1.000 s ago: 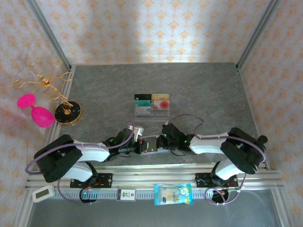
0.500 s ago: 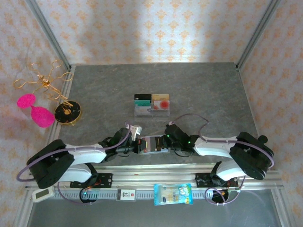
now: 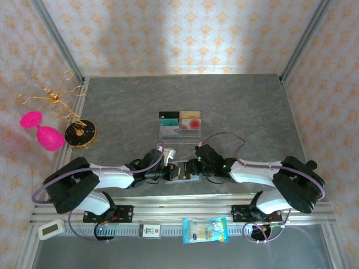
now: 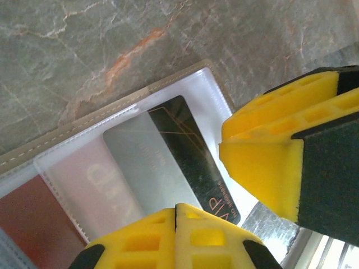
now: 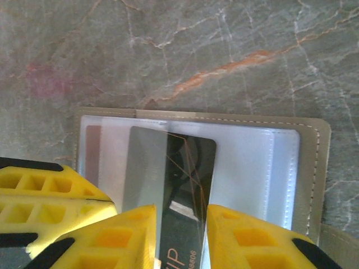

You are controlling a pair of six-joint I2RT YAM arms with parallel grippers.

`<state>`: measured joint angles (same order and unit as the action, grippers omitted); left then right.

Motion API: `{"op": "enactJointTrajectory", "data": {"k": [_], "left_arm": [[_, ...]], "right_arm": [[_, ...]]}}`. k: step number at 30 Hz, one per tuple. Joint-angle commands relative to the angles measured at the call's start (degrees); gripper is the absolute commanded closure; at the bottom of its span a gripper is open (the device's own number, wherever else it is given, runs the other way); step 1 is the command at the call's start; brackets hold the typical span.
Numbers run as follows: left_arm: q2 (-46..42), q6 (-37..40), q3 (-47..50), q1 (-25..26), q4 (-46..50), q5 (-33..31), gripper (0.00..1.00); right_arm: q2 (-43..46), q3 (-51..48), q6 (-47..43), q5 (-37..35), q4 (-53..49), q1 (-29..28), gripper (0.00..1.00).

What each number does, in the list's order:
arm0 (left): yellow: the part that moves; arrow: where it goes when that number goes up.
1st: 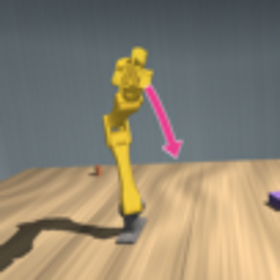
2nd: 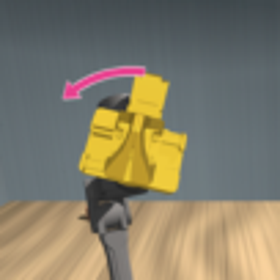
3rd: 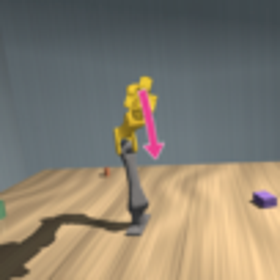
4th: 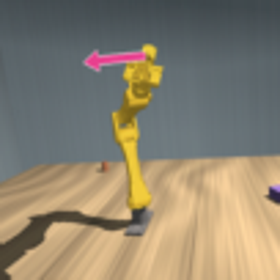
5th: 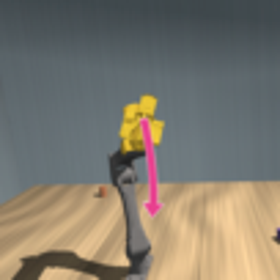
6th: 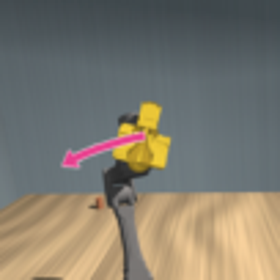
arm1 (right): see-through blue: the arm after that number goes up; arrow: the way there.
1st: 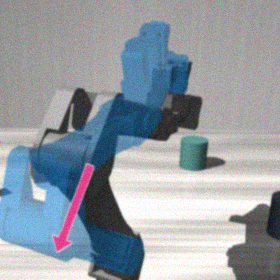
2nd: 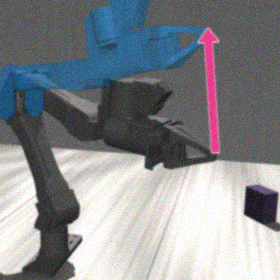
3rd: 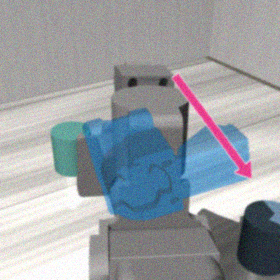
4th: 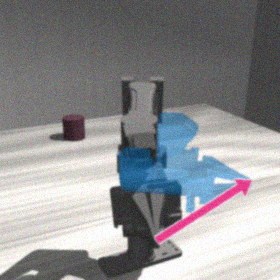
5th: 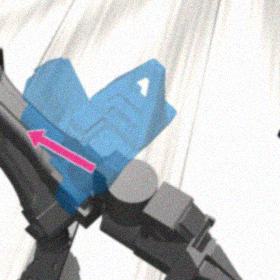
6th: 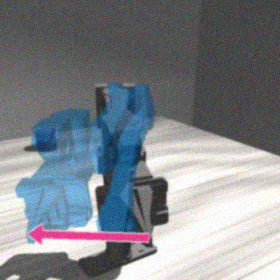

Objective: Take the credit cards out of the card holder

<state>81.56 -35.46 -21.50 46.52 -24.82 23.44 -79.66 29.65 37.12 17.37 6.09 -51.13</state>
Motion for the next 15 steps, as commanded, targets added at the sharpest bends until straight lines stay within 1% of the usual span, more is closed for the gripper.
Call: {"op": "enactJointTrajectory", "data": {"k": [1, 11, 14, 15], "left_arm": [[1.49, 1.45, 0.02, 0.19, -0.60, -1.87, 1.00], [5.58, 0.39, 2.24, 0.33, -1.33, -0.38, 1.00], [5.55, 0.22, 2.96, 0.37, -1.73, -0.28, 1.00], [5.54, 0.22, 3.03, 0.37, -1.76, -0.19, 1.00]], "right_arm": [[-1.41, 0.23, -1.52, 1.41, 1.78, 0.33, 0.71], [-4.09, -0.47, -0.23, 3.41, 4.40, 0.33, 0.72], [-4.10, -0.64, 0.38, 3.12, 5.10, 0.34, 0.77], [-4.06, -0.69, 0.64, 2.46, 4.93, 0.42, 0.80]]}}
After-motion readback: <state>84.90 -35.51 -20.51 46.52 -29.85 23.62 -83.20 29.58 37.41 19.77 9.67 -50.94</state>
